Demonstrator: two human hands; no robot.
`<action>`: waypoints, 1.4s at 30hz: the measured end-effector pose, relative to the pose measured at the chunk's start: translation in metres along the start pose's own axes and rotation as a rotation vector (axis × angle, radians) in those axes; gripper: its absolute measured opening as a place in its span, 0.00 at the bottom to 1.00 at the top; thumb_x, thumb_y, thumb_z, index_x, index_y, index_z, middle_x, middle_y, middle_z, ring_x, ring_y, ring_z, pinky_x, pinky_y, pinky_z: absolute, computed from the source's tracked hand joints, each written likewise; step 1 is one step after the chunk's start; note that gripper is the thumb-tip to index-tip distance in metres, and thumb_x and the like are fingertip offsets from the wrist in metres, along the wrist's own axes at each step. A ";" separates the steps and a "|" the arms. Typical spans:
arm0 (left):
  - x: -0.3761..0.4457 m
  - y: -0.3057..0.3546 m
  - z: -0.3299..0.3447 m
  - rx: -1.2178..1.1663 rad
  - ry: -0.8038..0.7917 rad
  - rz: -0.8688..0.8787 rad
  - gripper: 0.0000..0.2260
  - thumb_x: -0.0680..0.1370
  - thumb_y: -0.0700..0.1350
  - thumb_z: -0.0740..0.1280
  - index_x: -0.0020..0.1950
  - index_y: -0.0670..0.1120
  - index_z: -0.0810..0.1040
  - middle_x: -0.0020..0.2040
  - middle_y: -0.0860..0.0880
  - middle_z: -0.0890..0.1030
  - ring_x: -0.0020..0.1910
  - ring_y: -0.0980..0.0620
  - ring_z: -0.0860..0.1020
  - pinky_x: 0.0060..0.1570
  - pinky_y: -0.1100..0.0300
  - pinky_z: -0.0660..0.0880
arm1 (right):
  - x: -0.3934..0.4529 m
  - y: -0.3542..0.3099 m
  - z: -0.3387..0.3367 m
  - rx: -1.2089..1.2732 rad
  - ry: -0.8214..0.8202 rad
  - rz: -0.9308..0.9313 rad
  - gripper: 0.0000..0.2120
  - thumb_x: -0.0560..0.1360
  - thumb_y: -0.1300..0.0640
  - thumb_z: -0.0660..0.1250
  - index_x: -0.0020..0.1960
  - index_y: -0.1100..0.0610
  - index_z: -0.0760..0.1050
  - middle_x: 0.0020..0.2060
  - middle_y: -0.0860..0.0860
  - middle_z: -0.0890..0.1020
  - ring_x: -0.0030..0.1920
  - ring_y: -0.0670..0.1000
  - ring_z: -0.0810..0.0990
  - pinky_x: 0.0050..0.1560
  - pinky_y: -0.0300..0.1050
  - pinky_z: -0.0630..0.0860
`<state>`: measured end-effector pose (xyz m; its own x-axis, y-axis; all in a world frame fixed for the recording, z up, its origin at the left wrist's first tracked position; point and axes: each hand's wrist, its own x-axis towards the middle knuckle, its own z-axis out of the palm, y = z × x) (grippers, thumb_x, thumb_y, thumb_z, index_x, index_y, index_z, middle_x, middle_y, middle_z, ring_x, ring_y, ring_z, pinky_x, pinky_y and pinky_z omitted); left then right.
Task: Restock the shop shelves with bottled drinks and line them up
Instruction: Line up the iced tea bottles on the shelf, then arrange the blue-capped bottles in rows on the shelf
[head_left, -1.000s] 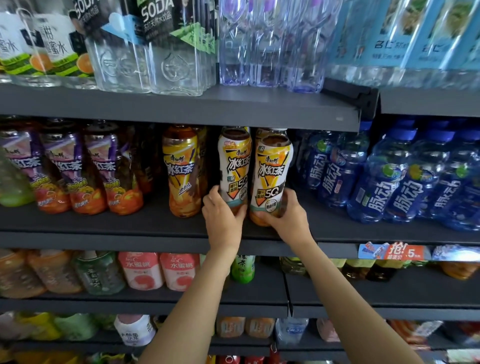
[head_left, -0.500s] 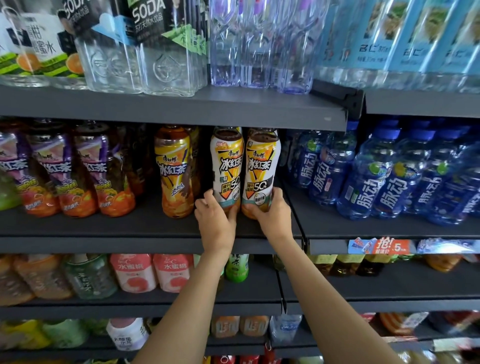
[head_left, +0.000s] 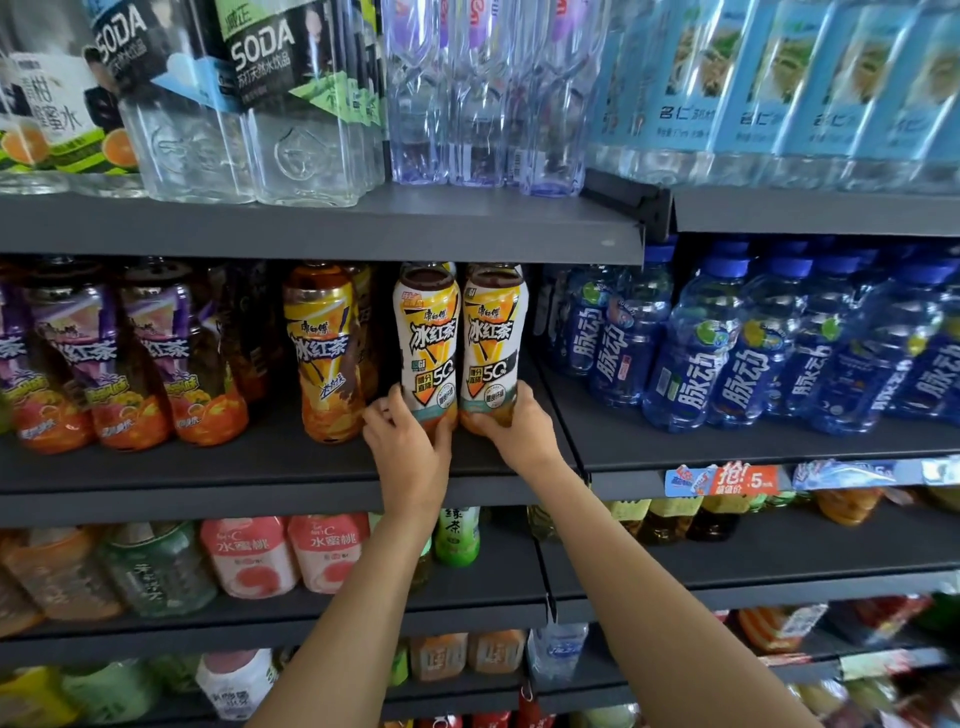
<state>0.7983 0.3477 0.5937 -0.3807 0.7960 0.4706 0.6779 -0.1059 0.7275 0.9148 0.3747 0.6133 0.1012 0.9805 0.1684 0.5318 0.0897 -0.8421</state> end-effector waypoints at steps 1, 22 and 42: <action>-0.004 0.002 0.000 0.001 0.065 0.020 0.26 0.73 0.45 0.70 0.66 0.38 0.66 0.60 0.37 0.68 0.59 0.40 0.68 0.57 0.48 0.68 | -0.002 0.002 -0.008 -0.021 0.009 -0.012 0.31 0.72 0.54 0.71 0.69 0.60 0.61 0.65 0.57 0.72 0.65 0.56 0.71 0.61 0.46 0.69; 0.009 0.159 0.174 -0.342 -0.304 -0.048 0.28 0.74 0.42 0.69 0.70 0.39 0.63 0.66 0.42 0.73 0.64 0.45 0.72 0.57 0.62 0.67 | 0.041 0.081 -0.169 -0.393 0.524 -0.208 0.40 0.71 0.52 0.71 0.73 0.67 0.54 0.67 0.61 0.64 0.65 0.61 0.65 0.66 0.52 0.66; 0.005 0.139 0.157 0.025 -0.154 -0.113 0.34 0.73 0.50 0.71 0.72 0.41 0.60 0.67 0.38 0.64 0.66 0.38 0.61 0.62 0.49 0.63 | 0.052 0.088 -0.199 -0.058 0.022 -0.209 0.39 0.75 0.57 0.67 0.77 0.56 0.46 0.75 0.50 0.56 0.74 0.51 0.56 0.68 0.40 0.58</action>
<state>0.9892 0.4304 0.6192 -0.3559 0.8838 0.3037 0.6523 0.0022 0.7579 1.1340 0.3988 0.6494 0.0022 0.9376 0.3478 0.5905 0.2795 -0.7571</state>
